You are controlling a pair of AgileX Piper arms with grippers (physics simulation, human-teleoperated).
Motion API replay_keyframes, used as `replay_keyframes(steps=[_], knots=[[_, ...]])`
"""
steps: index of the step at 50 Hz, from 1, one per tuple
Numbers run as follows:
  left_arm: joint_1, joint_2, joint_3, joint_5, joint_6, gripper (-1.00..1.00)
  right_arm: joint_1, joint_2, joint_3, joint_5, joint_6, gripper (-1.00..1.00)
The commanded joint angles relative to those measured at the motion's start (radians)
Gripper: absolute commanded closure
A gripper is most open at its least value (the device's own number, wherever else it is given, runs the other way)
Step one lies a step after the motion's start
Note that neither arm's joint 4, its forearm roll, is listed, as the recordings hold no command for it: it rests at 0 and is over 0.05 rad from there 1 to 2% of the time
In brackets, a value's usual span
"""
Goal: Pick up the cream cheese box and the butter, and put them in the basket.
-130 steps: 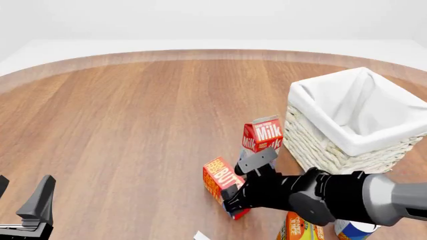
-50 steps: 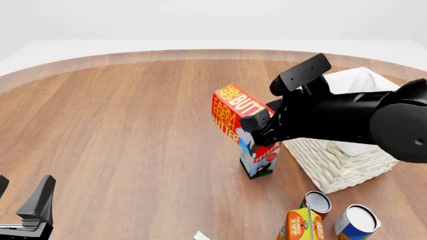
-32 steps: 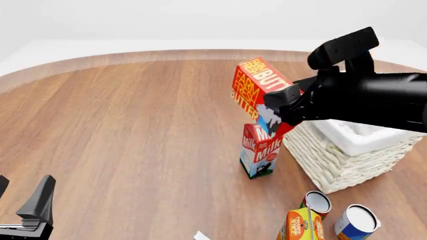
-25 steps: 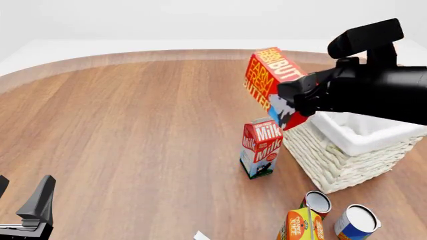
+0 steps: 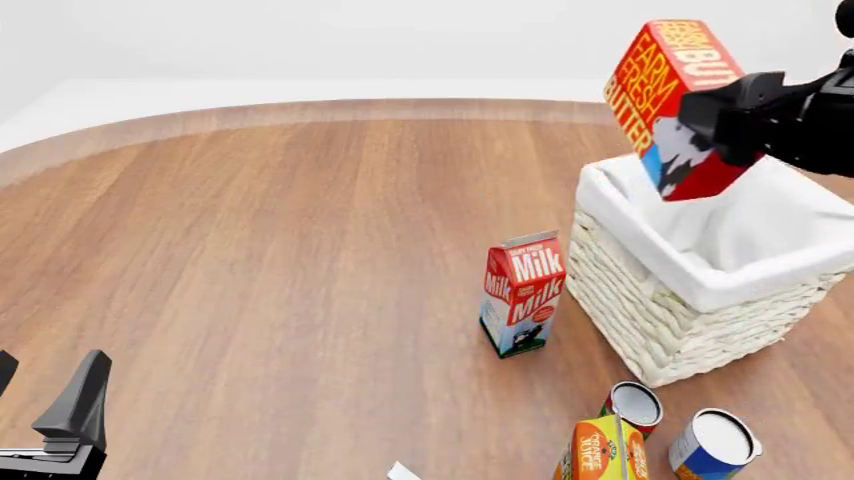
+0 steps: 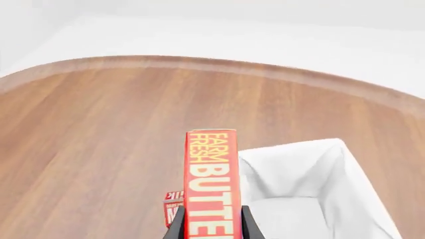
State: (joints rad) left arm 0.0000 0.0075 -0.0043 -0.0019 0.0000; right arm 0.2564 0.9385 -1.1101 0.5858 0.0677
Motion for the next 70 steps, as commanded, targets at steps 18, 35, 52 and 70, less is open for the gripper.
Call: replay_keyframes(steps=[18,35,52,70], knots=[[0.000,0.000,0.000,0.000,0.000,-1.00,-0.243,-0.066,-0.059,0.081,0.146,1.00],[0.000,0.000,0.000,0.000,0.000,-1.00,-0.212,-0.065,0.018,0.039,0.238,1.00],[0.000,0.000,0.000,0.000,0.000,-1.00,-0.226,-0.047,0.079,-0.031,0.250,1.00],[0.000,0.000,0.000,0.000,0.000,-1.00,-0.249,-0.022,0.158,-0.110,0.251,1.00]])
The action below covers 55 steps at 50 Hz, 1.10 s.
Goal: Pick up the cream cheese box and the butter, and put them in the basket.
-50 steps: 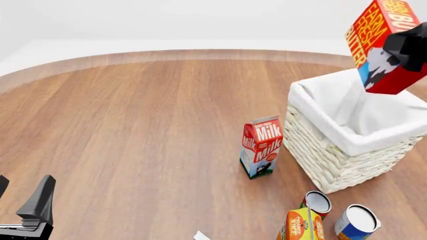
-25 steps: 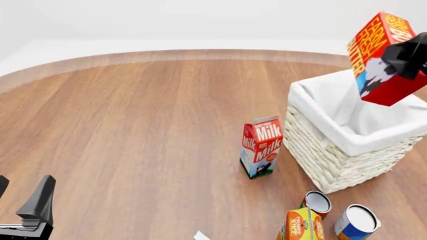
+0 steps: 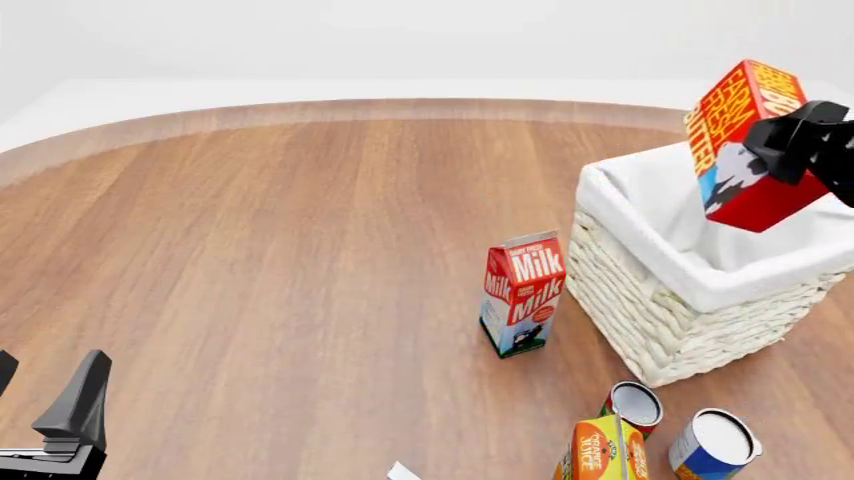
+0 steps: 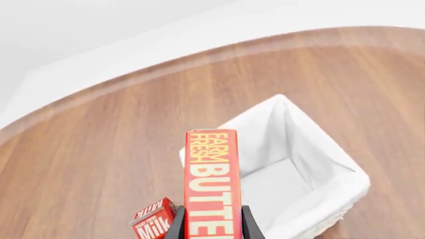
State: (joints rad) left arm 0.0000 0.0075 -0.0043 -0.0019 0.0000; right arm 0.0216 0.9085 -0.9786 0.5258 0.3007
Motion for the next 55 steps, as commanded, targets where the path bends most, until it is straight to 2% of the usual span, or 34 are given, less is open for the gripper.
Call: replay_keyframes(steps=[1,9,35,48,55], knots=[[0.000,0.000,0.000,0.000,0.000,-1.00,-0.015,0.010,0.029,-0.053,0.015,1.00],[0.000,0.000,0.000,0.000,0.000,-1.00,-0.023,0.031,0.020,-0.053,-0.002,1.00],[0.000,0.000,0.000,0.000,0.000,-1.00,-0.018,0.013,0.049,-0.046,0.014,1.00],[0.000,0.000,0.000,0.000,0.000,-1.00,-0.027,0.030,0.048,-0.072,-0.001,1.00],[0.000,0.000,0.000,0.000,0.000,-1.00,-0.028,0.032,0.078,-0.098,0.011,1.00]])
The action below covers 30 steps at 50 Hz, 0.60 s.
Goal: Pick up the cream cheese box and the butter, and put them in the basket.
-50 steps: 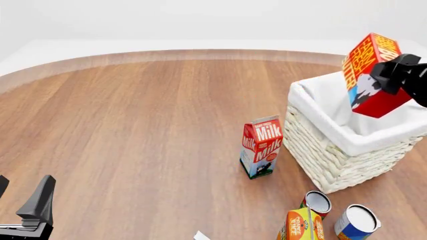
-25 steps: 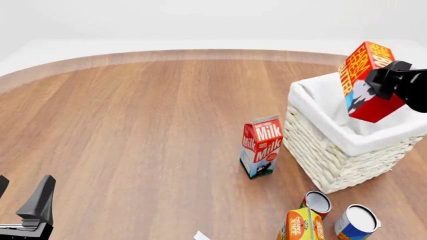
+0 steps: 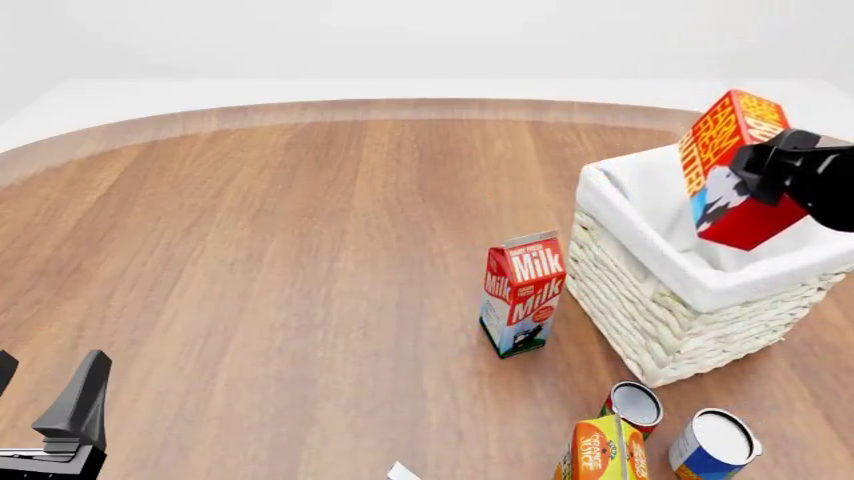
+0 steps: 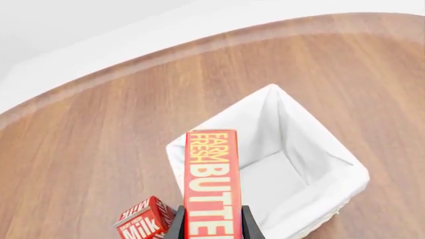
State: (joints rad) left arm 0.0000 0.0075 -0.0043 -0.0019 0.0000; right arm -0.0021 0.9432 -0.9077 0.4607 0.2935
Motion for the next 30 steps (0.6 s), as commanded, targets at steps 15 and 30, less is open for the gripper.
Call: replay_keyframes(steps=[15,30], knots=[[0.000,0.000,0.000,0.000,0.000,-1.00,-0.008,0.026,0.038,-0.082,0.027,1.00],[0.000,0.000,0.000,0.000,0.000,-1.00,-0.018,0.046,0.037,-0.102,0.023,1.00]])
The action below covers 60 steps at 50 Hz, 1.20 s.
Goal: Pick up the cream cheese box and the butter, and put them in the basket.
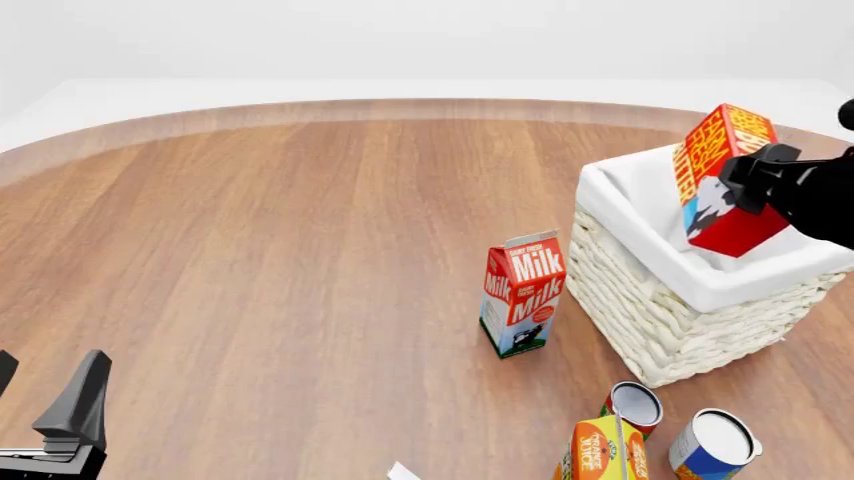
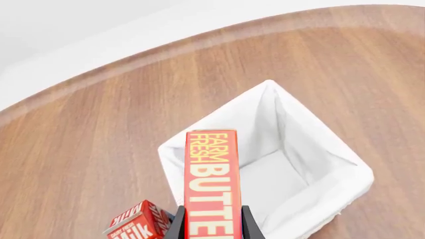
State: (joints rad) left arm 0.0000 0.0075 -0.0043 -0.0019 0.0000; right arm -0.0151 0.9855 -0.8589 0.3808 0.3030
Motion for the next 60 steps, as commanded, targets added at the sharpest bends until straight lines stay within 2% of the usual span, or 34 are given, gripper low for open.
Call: replay_keyframes(steps=[1,22,31,34,35,60], knots=[[0.000,0.000,0.000,0.000,0.000,-1.00,-0.006,0.004,-0.014,-0.022,0.013,1.00],[0.000,0.000,0.000,0.000,0.000,-1.00,-0.012,0.017,0.002,-0.053,0.021,1.00],[0.000,0.000,0.000,0.000,0.000,-1.00,-0.022,0.024,-0.001,-0.059,0.015,1.00],[0.000,0.000,0.000,0.000,0.000,-1.00,-0.047,0.030,-0.012,-0.057,-0.003,1.00],[0.000,0.000,0.000,0.000,0.000,-1.00,-0.046,0.027,-0.011,-0.057,-0.001,-1.00],[0.000,0.000,0.000,0.000,0.000,-1.00,-0.036,0.022,-0.021,-0.051,-0.023,-1.00]])
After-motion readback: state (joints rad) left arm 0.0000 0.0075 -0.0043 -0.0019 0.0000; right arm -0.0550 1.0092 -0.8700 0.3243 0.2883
